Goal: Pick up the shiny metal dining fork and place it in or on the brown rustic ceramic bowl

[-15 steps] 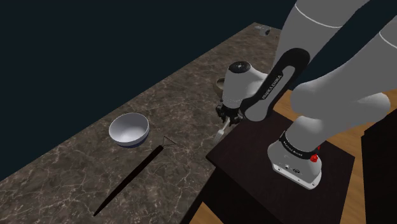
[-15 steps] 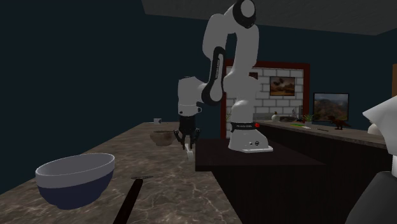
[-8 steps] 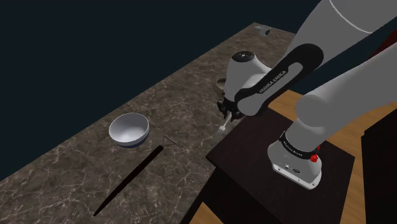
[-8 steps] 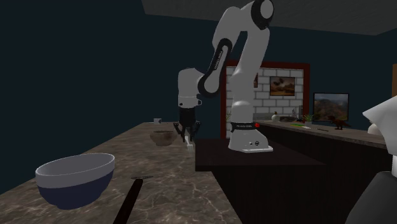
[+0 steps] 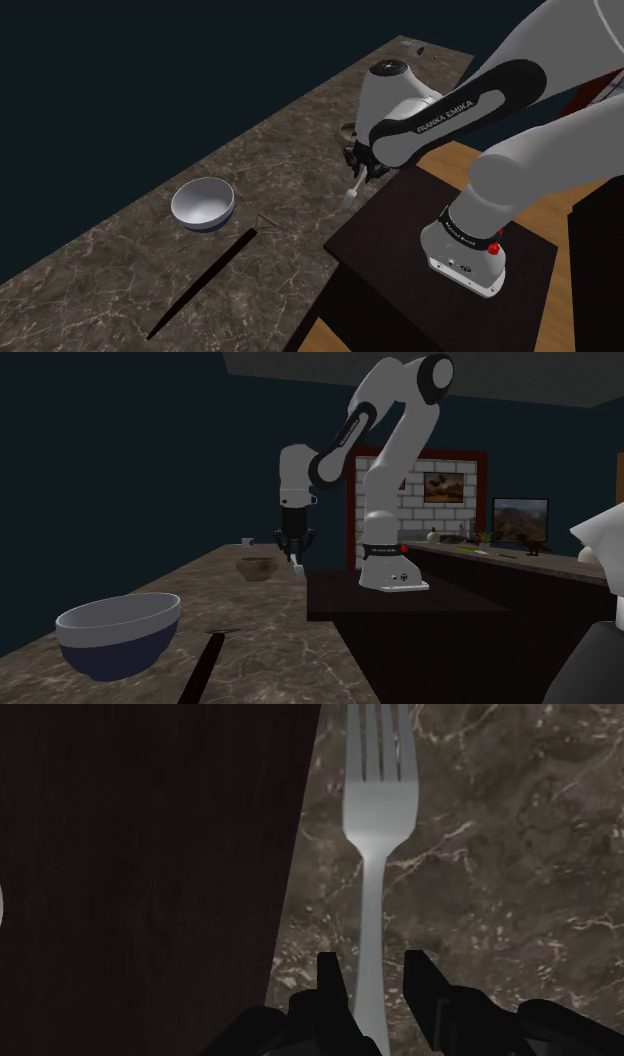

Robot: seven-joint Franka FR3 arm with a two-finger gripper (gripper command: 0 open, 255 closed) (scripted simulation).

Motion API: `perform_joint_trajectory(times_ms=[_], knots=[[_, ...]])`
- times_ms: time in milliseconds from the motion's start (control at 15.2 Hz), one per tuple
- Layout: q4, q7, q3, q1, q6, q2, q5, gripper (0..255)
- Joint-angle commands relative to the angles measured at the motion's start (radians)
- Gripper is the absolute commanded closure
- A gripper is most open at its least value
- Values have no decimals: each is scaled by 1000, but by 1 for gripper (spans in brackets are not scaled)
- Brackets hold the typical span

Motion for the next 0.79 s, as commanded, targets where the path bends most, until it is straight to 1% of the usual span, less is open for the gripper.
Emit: perform_joint_trajectory(times_ms=[0,330,726], knots=[[6,-13,-24,21,-57,-50,8,255],[28,-33,-69,46,-176,-147,6,255],[64,-49,-114,60,-305,-242,-11,255]])
